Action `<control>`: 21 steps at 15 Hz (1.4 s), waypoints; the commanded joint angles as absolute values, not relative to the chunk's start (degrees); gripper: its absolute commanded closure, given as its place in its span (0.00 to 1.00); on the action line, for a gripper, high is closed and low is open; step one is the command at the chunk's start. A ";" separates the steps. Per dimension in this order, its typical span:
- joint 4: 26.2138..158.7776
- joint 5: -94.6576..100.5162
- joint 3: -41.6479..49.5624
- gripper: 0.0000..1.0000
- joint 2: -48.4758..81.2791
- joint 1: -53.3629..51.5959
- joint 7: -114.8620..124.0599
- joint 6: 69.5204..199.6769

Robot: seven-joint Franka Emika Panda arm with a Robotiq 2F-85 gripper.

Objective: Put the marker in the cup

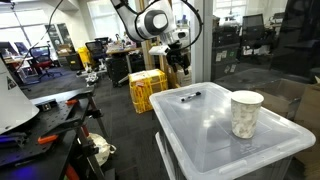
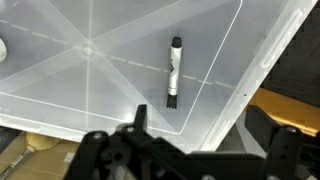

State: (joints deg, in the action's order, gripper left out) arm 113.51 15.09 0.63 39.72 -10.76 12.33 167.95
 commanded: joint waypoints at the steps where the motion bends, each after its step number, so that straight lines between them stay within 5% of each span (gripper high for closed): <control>1: 110.98 12.06 1.19 0.00 43.08 -11.03 8.79 169.60; 21: 100.36 8.53 -1.00 0.00 54.72 -7.66 2.82 168.63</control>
State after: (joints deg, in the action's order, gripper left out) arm 104.72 10.05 0.63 51.26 -9.62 7.05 168.12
